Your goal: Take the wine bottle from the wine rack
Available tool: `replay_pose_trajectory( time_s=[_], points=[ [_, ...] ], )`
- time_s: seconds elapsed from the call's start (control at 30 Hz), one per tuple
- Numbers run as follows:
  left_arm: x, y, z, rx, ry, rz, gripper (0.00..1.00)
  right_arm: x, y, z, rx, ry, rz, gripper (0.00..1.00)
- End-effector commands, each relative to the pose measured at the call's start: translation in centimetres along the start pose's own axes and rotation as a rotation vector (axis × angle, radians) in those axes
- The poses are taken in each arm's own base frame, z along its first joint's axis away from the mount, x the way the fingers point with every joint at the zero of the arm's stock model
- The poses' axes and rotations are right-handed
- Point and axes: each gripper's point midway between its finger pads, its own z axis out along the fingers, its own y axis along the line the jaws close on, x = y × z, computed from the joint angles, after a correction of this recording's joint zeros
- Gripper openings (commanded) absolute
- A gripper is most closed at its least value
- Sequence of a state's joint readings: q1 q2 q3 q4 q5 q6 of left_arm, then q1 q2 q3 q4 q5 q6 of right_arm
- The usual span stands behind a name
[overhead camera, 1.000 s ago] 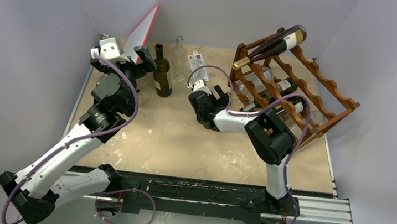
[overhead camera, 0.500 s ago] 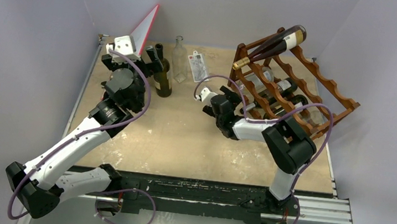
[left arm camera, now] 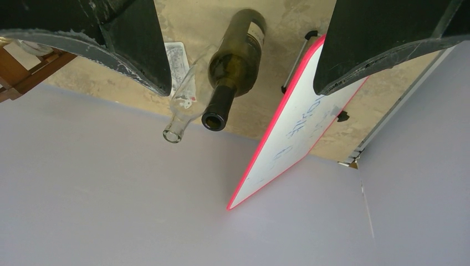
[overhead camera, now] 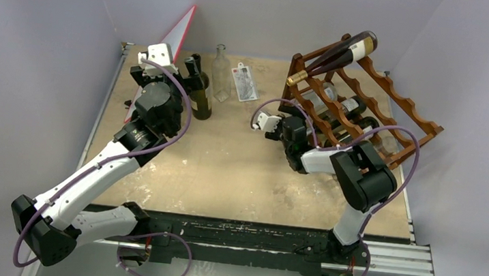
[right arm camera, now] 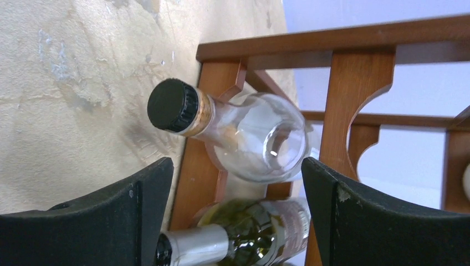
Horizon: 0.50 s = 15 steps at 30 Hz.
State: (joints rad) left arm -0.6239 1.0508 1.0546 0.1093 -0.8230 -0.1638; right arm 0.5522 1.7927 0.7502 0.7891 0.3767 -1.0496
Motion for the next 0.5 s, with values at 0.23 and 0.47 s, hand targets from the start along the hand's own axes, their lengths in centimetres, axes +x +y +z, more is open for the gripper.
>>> replay_pose_trajectory(
  time_s=[0.23, 0.47],
  points=[
    [-3.2, 0.1, -0.3, 0.006, -0.064, -0.060, 1.00, -2.0, -2.4, 2.5, 0.059, -0.165, -0.189, 0.83],
    [-3.3, 0.1, -0.3, 0.011, -0.067, -0.068, 1.00, -2.1, -2.1, 3.9, 0.075, -0.172, -0.277, 0.76]
  ],
)
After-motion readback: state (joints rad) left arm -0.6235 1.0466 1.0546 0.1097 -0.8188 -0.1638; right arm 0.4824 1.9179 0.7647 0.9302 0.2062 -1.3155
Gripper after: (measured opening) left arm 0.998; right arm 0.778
